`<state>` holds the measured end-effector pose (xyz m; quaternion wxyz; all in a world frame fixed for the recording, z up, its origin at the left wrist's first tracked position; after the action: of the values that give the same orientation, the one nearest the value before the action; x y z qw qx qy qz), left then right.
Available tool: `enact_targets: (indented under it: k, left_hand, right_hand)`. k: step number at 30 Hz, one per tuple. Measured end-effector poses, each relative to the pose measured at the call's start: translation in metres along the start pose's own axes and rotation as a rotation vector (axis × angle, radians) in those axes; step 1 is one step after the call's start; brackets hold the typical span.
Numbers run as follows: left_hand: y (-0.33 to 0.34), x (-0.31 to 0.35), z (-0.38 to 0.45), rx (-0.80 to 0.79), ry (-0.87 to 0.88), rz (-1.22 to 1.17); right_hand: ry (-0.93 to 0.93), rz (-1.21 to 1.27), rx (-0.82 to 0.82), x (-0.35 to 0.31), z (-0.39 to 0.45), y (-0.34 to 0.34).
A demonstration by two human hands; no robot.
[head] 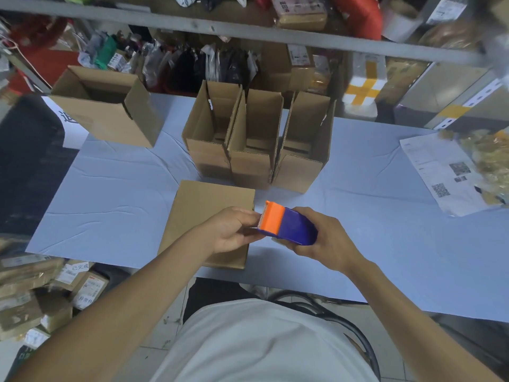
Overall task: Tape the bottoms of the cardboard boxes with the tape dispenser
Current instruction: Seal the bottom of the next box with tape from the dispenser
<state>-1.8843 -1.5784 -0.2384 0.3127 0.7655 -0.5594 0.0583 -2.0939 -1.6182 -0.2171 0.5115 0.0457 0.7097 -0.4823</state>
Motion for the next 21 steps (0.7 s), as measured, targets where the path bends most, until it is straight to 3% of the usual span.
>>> enact_targets:
  k: [10, 18, 21]
  left_hand:
    - [0.006, -0.011, 0.004, -0.149, -0.079, -0.092]
    - [0.006, -0.018, 0.008, 0.007, -0.156, -0.117]
    - [0.008, -0.016, 0.008, 0.063, -0.144, -0.014]
  right_hand:
    - [-0.004, 0.072, 0.032, -0.002, -0.007, -0.001]
    - [-0.018, 0.071, 0.006, -0.001, -0.010, 0.001]
    - [-0.025, 0.049, -0.008, -0.001, -0.011, 0.002]
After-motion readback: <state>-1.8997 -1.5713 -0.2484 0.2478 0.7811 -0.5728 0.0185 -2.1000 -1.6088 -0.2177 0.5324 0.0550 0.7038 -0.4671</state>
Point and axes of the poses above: each hand's wrist, its own z-axis towards the middle knuckle, its own y-axis out of the palm, x = y × z, the point moved 3 cm from there along z, towards the middle knuckle, and after that the axes turned 8 degrees about -y, right-handed, at the moved point
